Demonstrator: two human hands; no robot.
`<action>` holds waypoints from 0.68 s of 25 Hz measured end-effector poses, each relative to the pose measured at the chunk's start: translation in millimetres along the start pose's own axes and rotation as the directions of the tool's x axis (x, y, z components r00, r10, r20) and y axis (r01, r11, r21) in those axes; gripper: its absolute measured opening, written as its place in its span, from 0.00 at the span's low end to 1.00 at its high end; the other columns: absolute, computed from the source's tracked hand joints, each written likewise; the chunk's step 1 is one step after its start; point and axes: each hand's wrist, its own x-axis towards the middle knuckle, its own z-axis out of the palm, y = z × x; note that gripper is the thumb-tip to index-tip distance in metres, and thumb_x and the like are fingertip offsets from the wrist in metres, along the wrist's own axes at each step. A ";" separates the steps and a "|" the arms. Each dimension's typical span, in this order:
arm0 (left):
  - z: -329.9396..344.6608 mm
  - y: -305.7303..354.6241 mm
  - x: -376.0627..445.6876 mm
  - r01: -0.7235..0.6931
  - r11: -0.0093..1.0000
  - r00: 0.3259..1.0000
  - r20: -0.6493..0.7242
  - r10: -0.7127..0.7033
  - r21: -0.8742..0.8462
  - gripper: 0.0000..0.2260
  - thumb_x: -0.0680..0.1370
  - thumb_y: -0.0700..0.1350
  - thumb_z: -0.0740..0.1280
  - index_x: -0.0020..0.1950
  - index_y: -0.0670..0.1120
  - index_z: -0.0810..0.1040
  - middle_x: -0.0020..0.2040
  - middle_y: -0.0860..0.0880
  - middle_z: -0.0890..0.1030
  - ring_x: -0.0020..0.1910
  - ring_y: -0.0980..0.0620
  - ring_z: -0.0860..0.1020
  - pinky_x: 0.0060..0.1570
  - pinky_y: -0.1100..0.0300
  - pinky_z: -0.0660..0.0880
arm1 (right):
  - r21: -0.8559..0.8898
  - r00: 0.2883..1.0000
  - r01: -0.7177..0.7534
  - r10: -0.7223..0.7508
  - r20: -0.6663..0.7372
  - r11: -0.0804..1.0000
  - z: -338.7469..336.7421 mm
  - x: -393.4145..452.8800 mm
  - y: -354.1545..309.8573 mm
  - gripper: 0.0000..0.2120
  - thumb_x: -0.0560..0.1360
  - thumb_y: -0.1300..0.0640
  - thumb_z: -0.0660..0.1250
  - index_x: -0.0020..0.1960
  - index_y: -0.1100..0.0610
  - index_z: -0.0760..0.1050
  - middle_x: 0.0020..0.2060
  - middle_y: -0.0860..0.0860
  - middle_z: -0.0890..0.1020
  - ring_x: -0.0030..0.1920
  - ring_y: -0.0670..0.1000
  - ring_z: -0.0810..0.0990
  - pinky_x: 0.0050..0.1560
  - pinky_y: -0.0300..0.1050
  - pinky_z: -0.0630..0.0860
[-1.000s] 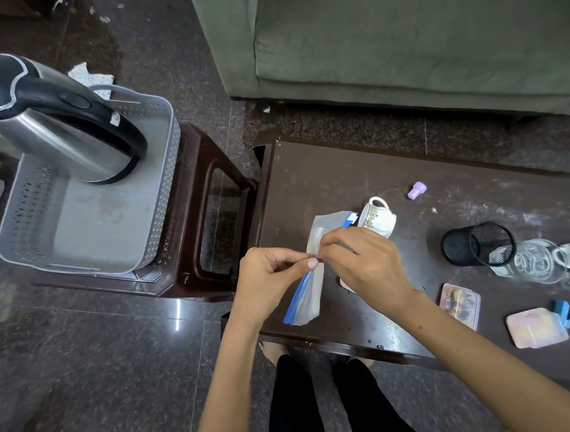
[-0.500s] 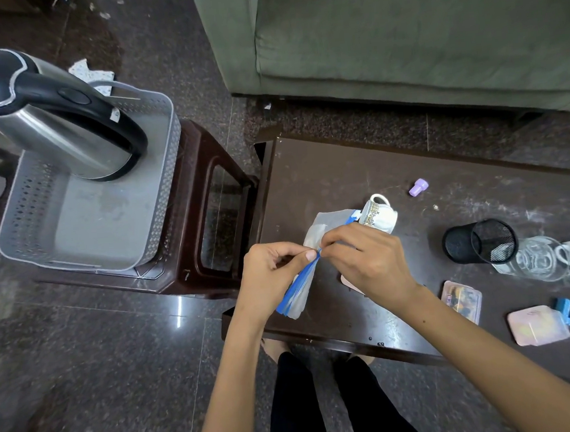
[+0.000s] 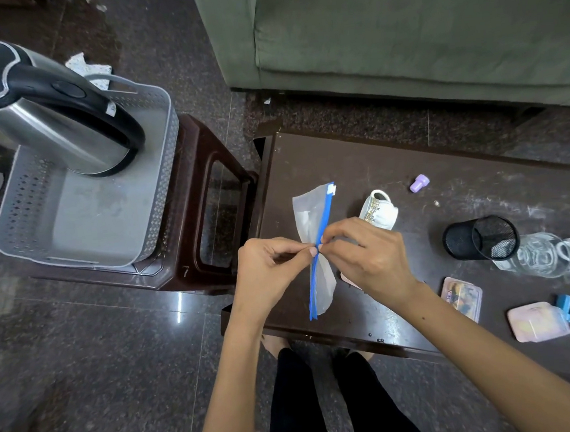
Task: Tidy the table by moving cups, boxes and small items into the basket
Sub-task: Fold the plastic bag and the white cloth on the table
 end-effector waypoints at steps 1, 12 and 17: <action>0.3 0.5 0.0 0.001 1.000 1.000 -0.010 -0.001 0.025 0.05 0.71 0.35 0.73 0.45 0.41 0.85 0.40 0.46 0.86 0.41 0.50 0.84 0.46 0.52 0.81 | 0.008 1.000 0.003 -0.003 0.004 1.000 -0.2 -0.5 -0.4 0.08 0.71 0.67 0.71 0.34 0.59 0.80 0.35 0.51 0.83 0.31 0.51 0.79 0.25 0.42 0.71; 9.5 9.9 -0.2 0.058 0.989 0.994 -0.099 -0.045 0.132 0.06 0.65 0.35 0.72 0.34 0.46 0.84 0.30 0.49 0.84 0.32 0.53 0.83 0.38 0.58 0.81 | 0.128 0.995 -0.017 0.004 0.097 0.992 3.5 -6.6 1.6 0.06 0.73 0.67 0.69 0.37 0.62 0.80 0.38 0.53 0.83 0.31 0.50 0.79 0.26 0.43 0.75; 8.0 3.3 -4.1 0.089 0.995 0.990 -0.116 -0.084 0.034 0.08 0.69 0.35 0.72 0.36 0.48 0.85 0.33 0.48 0.85 0.35 0.49 0.84 0.38 0.55 0.81 | 0.165 0.993 -0.024 0.005 0.119 0.986 2.4 -5.5 0.4 0.07 0.74 0.66 0.68 0.38 0.62 0.80 0.40 0.53 0.83 0.34 0.50 0.81 0.29 0.44 0.77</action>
